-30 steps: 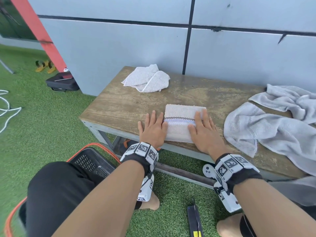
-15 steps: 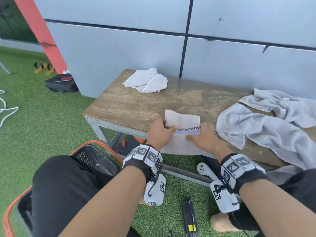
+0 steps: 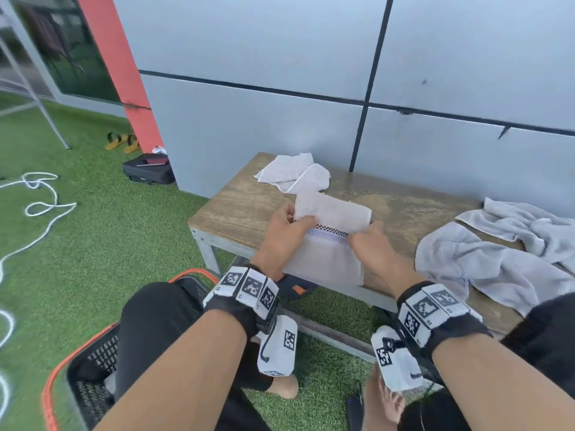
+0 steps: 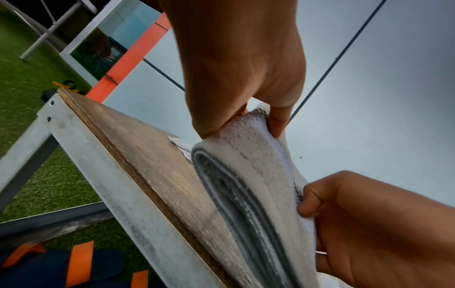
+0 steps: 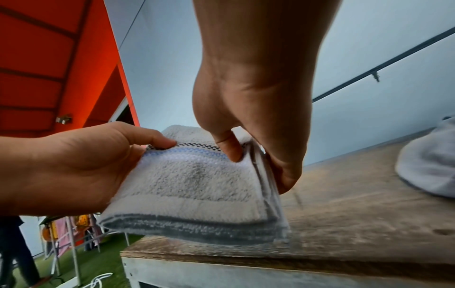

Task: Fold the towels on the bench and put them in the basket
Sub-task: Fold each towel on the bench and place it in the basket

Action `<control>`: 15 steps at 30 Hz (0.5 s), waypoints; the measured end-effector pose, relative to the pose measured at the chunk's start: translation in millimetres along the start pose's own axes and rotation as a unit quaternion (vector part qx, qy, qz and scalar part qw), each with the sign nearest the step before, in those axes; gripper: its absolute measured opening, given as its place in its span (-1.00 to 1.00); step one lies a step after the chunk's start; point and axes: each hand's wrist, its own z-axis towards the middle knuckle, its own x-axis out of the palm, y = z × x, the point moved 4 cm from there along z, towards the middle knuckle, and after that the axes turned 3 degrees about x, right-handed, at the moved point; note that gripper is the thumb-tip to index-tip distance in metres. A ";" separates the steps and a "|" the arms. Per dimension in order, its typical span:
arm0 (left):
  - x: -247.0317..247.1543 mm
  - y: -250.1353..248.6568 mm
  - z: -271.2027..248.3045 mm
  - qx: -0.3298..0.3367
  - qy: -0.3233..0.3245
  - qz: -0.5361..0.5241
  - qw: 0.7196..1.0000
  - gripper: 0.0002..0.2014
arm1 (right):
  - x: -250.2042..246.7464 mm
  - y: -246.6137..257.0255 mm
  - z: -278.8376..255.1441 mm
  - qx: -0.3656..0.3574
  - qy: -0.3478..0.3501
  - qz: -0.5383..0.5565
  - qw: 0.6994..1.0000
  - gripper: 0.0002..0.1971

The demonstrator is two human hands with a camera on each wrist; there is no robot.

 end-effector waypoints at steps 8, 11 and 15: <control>-55.9 14.9 -6.3 -0.008 -0.151 -0.040 0.988 -0.82 | 63.6 41.5 -4.7 -0.044 0.050 0.045 0.997 -0.66; -83.3 20.7 -13.6 -0.017 -0.209 -0.048 0.977 -0.86 | 90.1 59.6 -10.7 -0.066 0.073 0.034 0.995 -0.67; -127.5 28.0 -19.6 -0.035 -0.282 -0.019 0.959 -0.82 | 136.7 75.5 -8.2 -0.111 0.117 0.017 0.987 -0.71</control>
